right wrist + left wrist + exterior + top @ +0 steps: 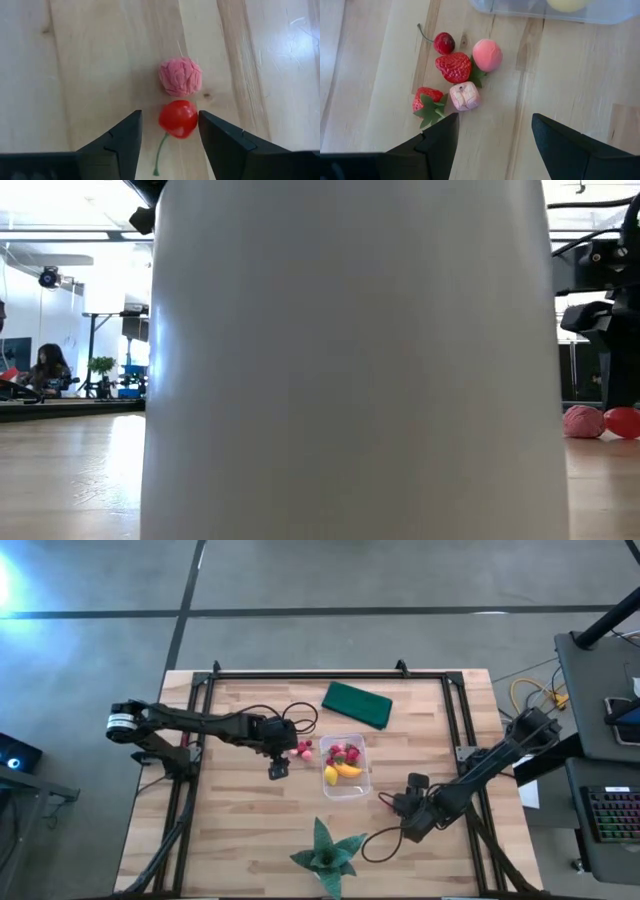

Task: Pick and placing Produce into tupperware
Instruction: Put the cherry into the transparent bin

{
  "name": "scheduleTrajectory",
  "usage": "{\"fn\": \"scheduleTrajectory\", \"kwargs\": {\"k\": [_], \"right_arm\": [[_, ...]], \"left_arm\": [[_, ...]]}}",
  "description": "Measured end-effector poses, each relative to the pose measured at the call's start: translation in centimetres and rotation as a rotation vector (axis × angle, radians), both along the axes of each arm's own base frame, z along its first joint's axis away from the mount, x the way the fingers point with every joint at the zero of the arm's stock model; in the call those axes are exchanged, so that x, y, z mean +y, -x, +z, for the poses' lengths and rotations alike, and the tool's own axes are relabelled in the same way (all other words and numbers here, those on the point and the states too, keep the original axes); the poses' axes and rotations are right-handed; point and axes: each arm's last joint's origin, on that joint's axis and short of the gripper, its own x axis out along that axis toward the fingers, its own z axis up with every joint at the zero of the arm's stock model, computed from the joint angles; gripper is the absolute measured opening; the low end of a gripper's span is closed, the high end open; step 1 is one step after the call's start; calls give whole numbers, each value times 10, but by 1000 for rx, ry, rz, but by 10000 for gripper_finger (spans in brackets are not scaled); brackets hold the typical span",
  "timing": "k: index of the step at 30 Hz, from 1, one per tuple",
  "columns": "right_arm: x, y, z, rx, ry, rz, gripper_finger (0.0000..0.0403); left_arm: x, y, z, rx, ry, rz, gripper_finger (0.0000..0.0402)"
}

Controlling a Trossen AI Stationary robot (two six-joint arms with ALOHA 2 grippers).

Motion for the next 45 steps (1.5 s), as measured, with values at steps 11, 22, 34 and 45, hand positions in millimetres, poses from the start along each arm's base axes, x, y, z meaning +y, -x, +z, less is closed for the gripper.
{"fn": "scheduleTrajectory", "kwargs": {"k": [11, 22, 34, 45], "right_arm": [[0, 0, 0, 0, -10, -5, 128], [0, 0, 1, -2, -12, -9, 105], [-5, 7, 26, 2, -21, -133, 102], [-43, 29, 110, -313, -57, -319, 114]], "left_arm": [[0, 0, -1, 2, 1, 1, 235], [0, 0, -1, 2, 1, 1, 235], [0, 0, -1, 2, 1, 1, 235], [0, -3, 1, -34, -3, 0, 235]]}}
